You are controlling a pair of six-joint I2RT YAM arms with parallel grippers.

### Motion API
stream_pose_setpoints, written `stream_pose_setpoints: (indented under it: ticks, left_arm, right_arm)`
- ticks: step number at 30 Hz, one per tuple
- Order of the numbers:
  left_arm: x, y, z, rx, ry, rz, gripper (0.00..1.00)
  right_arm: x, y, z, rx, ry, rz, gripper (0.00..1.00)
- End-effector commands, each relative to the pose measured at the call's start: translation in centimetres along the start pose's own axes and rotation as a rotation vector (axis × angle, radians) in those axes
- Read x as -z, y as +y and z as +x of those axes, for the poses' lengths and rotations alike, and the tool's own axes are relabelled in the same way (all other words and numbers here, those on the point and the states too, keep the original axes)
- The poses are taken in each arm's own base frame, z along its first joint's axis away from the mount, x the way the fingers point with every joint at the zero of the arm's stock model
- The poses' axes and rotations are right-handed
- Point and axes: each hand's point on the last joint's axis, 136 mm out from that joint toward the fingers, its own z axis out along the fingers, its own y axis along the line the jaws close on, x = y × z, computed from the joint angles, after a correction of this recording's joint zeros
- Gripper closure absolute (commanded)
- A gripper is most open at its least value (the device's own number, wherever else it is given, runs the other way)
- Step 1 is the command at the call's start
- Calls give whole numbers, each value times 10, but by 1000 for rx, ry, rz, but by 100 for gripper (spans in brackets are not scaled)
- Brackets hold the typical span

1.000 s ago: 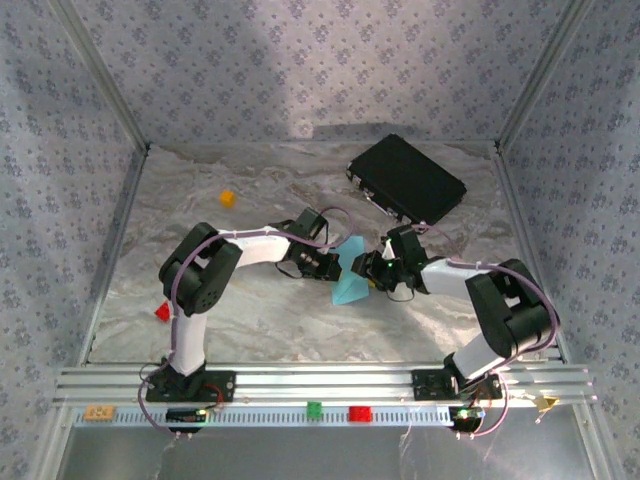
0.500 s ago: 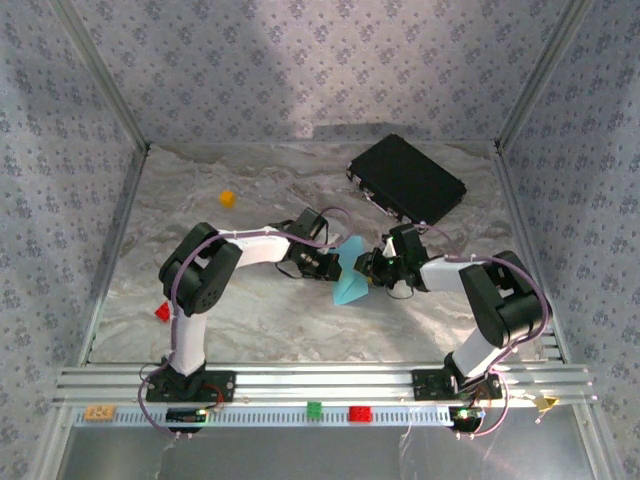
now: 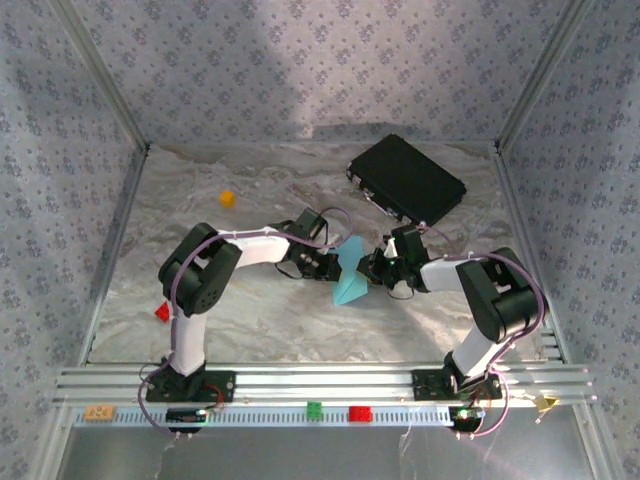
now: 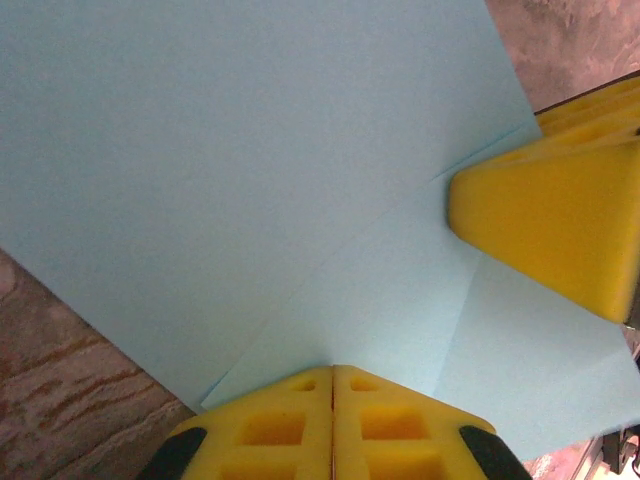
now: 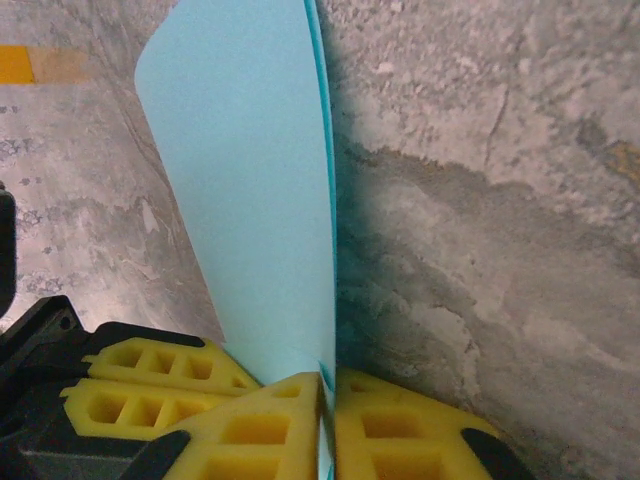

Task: Fold a paper plane with a square sheet of paper (pick it up from the middle)
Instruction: Turn over the paper at the center of the table.

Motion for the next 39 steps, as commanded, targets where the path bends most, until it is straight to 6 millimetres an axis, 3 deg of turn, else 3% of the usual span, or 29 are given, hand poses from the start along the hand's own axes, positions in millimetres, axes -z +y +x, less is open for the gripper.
stream_pose_setpoints:
  ticks: [1, 6, 11, 17, 21, 29, 33, 36, 39]
  left_arm:
    - [11, -4, 8, 12, 7, -19, 87]
    - [36, -18, -7, -41, -91, -34, 78]
    - [63, -28, -21, -95, -181, -77, 77]
    - [89, -33, -30, -133, -278, -119, 72]
    - [108, -32, -34, -147, -360, -151, 70]
    - [148, -15, -40, -109, -548, -253, 64]
    - [173, 1, -39, -60, -648, -316, 58]
    - [194, 16, -34, -12, -724, -366, 50]
    - [217, 32, -27, 52, -803, -409, 42]
  right_arm:
    - [5, 2, 0, 11, -3, -20, 90]
    - [16, 7, -1, 51, -21, 4, 92]
    - [33, 14, -5, 127, -55, 59, 94]
    - [49, 26, -11, 208, -85, 118, 94]
    - [66, 29, -13, 312, -122, 247, 94]
    - [110, 35, -26, 532, -272, 627, 95]
    - [136, 32, -32, 643, -352, 896, 96]
    - [143, 35, -35, 695, -386, 1034, 97]
    - [131, 37, -32, 746, -370, 1097, 97]
